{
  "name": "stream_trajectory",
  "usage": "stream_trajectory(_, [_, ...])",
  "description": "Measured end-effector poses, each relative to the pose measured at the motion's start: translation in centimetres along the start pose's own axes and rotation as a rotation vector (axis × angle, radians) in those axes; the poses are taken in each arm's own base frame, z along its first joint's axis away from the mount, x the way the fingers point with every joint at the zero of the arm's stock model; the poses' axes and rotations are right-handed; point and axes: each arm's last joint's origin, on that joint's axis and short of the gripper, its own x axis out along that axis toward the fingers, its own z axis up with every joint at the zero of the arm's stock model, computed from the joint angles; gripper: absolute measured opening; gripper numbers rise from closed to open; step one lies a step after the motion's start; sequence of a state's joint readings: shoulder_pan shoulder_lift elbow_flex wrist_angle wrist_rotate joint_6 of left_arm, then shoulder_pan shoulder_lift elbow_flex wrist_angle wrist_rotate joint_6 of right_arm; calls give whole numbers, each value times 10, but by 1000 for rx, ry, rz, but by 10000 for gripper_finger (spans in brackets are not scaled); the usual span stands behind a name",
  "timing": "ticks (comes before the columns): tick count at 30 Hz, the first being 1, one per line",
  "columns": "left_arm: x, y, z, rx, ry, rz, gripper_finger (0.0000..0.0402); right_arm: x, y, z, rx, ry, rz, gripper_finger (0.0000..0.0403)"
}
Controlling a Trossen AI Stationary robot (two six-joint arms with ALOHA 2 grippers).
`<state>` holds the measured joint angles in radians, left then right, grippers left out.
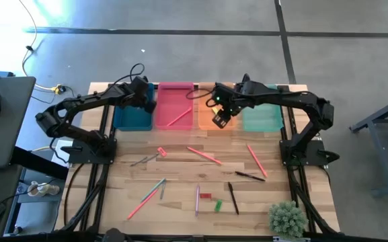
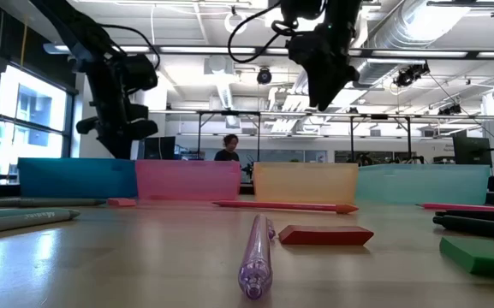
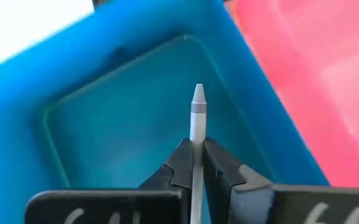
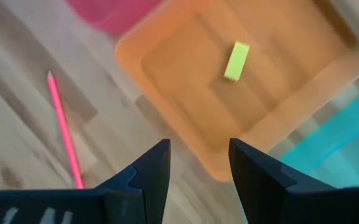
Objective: Sort crayons/erasers/pens/pencils in bins
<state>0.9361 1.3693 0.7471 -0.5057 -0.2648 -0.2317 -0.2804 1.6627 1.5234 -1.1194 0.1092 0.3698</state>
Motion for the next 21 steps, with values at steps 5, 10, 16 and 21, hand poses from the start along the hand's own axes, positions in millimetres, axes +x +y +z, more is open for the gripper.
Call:
stream_trajectory(5, [7,0,-1,0,32,-3,20,-2,15,-11,-69,41,-2,156])
stream_trajectory(10, [7,0,-1,-1,27,-1,48,2,26,-23,-112,85,-14,156])
stream_trajectory(16, [6,0,-1,-2,27,-7,79,35,33,-58,-113,238,-62,156])
stream_trajectory(21, [4,0,2,0,37,-18,106,46,47,-82,-107,324,-44,156])
